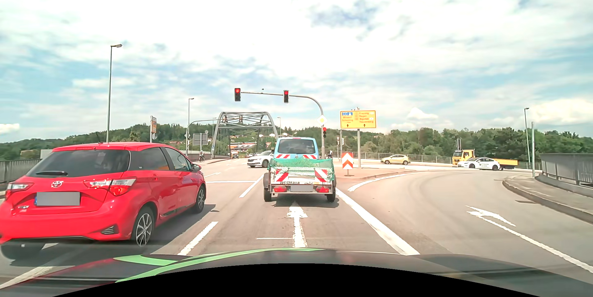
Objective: Follow the waypoints while adhering to traffic rules and regulations
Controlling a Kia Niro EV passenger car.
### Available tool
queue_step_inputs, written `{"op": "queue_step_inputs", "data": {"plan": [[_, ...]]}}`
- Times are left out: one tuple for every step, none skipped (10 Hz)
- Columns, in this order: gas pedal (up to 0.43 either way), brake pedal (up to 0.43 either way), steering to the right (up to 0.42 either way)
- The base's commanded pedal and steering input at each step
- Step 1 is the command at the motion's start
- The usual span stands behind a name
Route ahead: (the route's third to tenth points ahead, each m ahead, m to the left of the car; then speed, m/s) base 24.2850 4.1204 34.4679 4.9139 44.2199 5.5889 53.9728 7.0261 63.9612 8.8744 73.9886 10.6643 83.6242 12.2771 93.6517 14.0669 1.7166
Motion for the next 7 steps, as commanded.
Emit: {"op": "queue_step_inputs", "data": {"plan": [[0.000, 0.207, -0.006], [0.000, 0.201, -0.006], [0.000, 0.201, -0.007], [0.000, 0.201, -0.007], [0.000, 0.201, -0.007], [0.000, 0.201, -0.007], [0.000, 0.207, -0.007]]}}
